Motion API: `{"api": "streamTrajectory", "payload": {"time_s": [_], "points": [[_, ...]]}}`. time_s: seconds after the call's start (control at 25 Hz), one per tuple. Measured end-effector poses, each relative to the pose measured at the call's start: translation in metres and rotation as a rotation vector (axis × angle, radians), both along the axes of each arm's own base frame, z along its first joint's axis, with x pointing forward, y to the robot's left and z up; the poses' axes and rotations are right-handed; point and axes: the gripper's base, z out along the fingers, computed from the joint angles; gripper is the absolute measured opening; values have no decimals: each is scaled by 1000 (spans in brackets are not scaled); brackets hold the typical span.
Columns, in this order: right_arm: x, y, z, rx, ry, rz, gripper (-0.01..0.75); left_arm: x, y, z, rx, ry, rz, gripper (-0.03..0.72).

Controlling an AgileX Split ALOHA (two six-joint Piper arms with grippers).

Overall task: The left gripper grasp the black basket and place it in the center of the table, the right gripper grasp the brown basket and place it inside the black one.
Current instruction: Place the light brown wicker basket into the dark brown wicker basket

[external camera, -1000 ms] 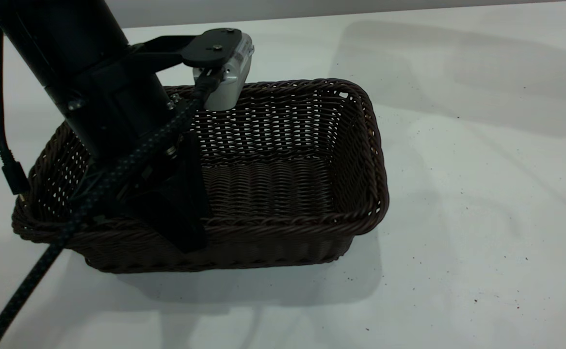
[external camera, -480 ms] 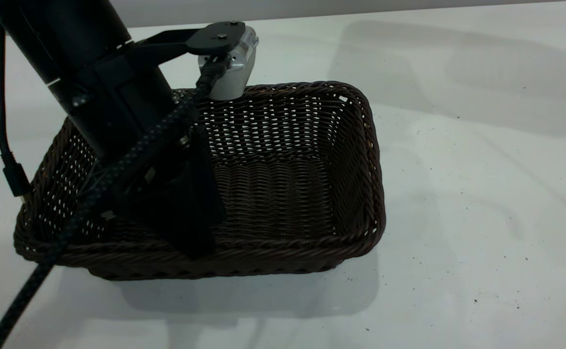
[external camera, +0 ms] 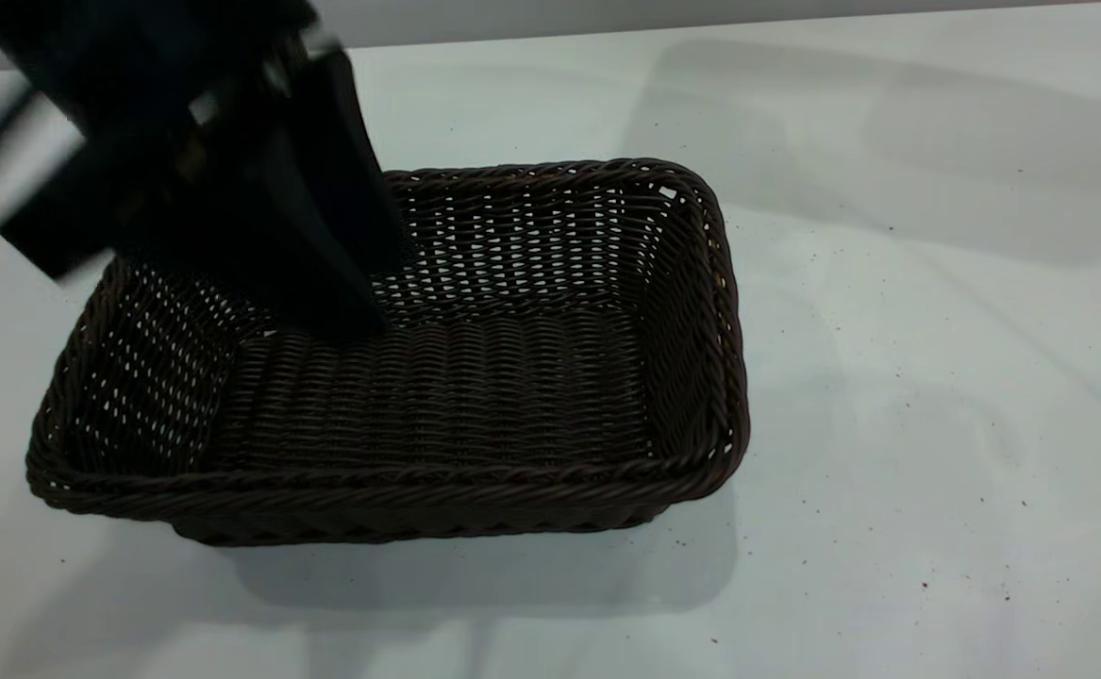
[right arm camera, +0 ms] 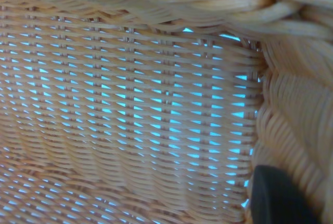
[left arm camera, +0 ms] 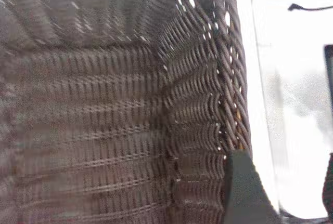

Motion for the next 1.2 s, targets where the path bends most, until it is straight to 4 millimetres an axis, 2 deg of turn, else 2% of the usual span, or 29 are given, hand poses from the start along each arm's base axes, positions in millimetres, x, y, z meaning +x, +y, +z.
{"api": "streamTrajectory", "payload": {"time_s": [0.12,0.28,0.36,0.6,0.96,1.2], "points": [[0,4,1,51,-5,8,106,-8,7,26,-22,-118,-10,230],[1,12,1,130,-7,21,106,-18,21,61,-33,-318,-15,44],[1,16,1,163,-8,26,106,-25,28,75,-36,-396,-9,14],[1,38,2,205,-7,74,106,-37,46,116,-135,-584,182,0],[-4,90,0,210,15,198,106,-13,76,162,-382,-793,661,0],[-11,112,-28,211,117,240,106,-4,99,194,-465,-827,843,-1]]}}
